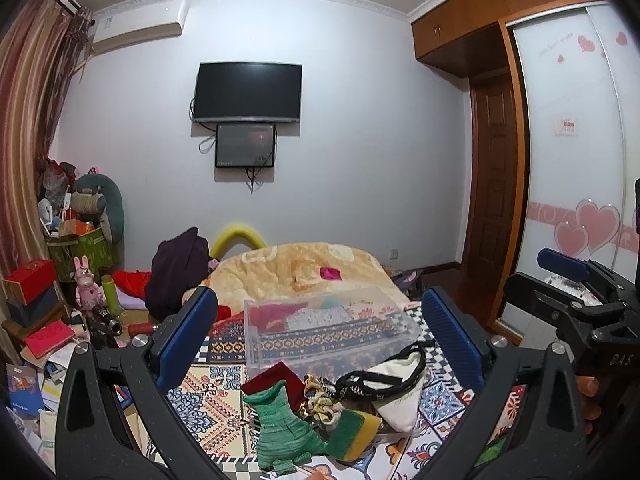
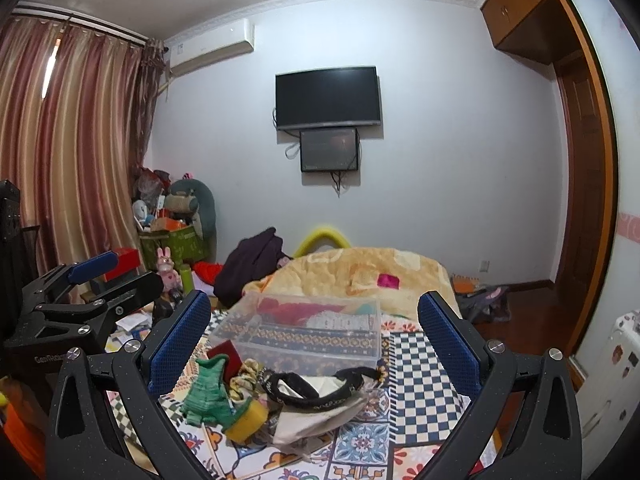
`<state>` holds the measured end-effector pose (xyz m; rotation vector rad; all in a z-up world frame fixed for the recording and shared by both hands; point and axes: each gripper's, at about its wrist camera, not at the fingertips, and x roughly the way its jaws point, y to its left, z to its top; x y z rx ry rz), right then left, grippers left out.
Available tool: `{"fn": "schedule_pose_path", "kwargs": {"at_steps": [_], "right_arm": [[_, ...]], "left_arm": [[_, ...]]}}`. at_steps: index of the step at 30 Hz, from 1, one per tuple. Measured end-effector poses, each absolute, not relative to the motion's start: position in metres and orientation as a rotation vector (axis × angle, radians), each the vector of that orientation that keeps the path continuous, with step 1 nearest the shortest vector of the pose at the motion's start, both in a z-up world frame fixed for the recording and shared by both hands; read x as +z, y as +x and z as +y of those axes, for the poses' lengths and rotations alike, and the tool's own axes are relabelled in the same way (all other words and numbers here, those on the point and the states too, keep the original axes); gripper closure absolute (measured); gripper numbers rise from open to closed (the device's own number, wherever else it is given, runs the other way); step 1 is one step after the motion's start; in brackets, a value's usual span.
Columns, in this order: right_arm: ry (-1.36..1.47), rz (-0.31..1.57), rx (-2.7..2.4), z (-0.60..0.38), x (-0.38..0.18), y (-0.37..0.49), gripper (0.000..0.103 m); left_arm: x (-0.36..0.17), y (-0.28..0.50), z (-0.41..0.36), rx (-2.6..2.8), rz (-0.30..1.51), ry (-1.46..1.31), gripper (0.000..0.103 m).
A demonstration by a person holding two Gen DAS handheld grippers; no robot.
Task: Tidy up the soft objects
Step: 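Grasp the green knit sock with the left tool while the right tool grasps the white cloth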
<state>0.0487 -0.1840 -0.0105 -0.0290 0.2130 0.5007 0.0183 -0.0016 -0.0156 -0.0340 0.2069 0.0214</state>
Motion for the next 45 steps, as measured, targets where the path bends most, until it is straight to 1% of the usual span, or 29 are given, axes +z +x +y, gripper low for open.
{"fn": "schedule_pose_path", "kwargs": {"at_steps": [6,18,26,28,31,38,45], "right_arm": [[-0.023,0.319,0.492,-0.183,-0.035,0.073,0.000],[0.019,0.598,0.540,-0.183,-0.094,0.122,0.000],[0.002,0.670,0.588,-0.168,-0.111,0.133,0.000],[-0.004,0.666,0.593,-0.166,-0.112,0.136,0.006],[-0.011,0.664,0.601,-0.165,-0.111,0.137,0.010],[-0.044,0.693,0.602,-0.168,-0.123,0.140,0.010],[-0.043,0.780,0.570,-0.173,-0.146,0.145,0.010]], "left_arm": [[-0.042,0.041,0.007,0.009,0.305,-0.063,0.000],[-0.117,0.107,0.047,0.101,0.553,-0.157,0.000],[-0.134,0.138,0.064,0.109,0.599,-0.225,0.000],[-0.135,0.143,0.062,0.109,0.600,-0.223,0.000],[-0.138,0.142,0.060,0.113,0.601,-0.207,0.000],[-0.158,0.116,0.067,0.103,0.664,-0.227,0.000],[-0.182,0.100,0.067,0.101,0.733,-0.250,0.000]]}}
